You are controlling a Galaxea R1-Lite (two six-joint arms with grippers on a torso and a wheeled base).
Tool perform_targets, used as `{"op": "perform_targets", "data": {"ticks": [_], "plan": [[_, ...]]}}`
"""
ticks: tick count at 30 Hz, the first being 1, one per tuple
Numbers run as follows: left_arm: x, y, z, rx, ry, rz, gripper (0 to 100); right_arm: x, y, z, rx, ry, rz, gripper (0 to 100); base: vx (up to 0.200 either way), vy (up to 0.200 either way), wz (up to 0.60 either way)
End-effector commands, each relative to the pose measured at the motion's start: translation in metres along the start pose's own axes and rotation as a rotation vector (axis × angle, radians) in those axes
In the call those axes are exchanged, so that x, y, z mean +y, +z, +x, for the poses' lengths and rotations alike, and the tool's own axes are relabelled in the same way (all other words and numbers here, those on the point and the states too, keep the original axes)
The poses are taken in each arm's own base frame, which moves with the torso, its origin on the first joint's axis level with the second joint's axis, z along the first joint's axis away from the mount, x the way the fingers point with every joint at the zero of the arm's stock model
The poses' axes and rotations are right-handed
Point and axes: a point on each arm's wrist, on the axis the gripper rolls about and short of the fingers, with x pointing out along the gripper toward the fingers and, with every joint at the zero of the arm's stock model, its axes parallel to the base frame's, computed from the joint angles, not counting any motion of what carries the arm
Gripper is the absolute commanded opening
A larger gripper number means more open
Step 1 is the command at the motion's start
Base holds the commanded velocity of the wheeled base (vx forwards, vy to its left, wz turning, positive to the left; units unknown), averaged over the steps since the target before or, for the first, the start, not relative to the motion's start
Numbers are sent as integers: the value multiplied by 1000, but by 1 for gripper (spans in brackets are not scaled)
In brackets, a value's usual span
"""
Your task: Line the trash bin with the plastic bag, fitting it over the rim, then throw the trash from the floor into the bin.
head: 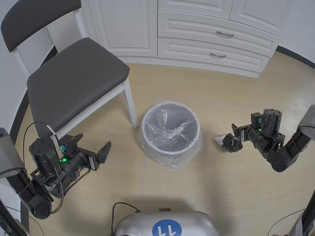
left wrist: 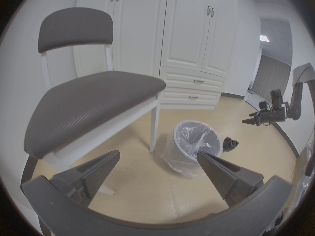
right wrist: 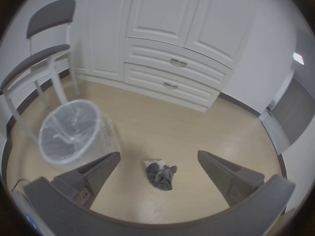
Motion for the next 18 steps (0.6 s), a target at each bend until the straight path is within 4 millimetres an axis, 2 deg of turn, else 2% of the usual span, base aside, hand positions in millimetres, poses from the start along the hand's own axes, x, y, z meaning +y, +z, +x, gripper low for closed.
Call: {"op": "perform_targets", "data": {"ticks": [1,6,8,10,13,18], "plan": [[8,32,-18,-138,22,-18,100,-20,1,37,43,-87,96,100,0,0,0],[9,54,-34,-244,14,-23,100,-10,17,61,175,-72,317,100,0,0,0],[9,56,-37,-255,8,-21,100,-7,22,66,204,-68,373,100,0,0,0],[9,58,-40,-267,6,-18,100,1,31,80,301,-58,507,100,0,0,0],[9,60,-40,-275,13,-21,100,7,33,90,408,-27,590,100,0,0,0],[11,61,-39,-281,22,-23,100,11,27,99,483,-20,613,100,0,0,0]]}}
